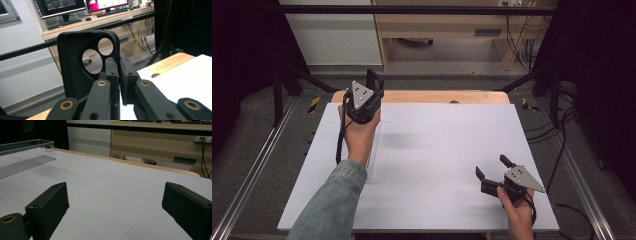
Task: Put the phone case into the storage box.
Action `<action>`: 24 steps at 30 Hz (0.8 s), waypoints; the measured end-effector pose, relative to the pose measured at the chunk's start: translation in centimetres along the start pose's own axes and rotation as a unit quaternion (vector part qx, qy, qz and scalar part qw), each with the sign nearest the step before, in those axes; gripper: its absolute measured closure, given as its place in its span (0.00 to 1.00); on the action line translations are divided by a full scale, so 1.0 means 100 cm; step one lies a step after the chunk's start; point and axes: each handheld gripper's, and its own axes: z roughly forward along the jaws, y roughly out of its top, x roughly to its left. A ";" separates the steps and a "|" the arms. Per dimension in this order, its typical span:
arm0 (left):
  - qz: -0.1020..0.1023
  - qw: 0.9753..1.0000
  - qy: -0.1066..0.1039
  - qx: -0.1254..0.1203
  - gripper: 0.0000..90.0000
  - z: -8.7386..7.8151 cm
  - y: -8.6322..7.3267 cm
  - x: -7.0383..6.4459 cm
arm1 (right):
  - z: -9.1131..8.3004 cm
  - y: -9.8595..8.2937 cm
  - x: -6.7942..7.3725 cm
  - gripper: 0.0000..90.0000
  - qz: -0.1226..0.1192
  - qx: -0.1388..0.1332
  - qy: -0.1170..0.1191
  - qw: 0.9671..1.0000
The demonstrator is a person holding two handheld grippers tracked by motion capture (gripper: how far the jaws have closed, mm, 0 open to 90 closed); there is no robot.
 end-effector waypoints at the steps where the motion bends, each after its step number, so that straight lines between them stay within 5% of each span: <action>1: -0.003 1.000 0.002 0.000 0.95 0.000 0.000 0.002 | 0.000 0.000 0.000 0.08 -0.001 -0.001 -0.001 1.000; 24: -0.051 0.998 0.022 0.013 0.95 0.001 -0.003 0.026 | 0.001 -0.001 0.000 0.07 0.001 0.002 0.005 1.000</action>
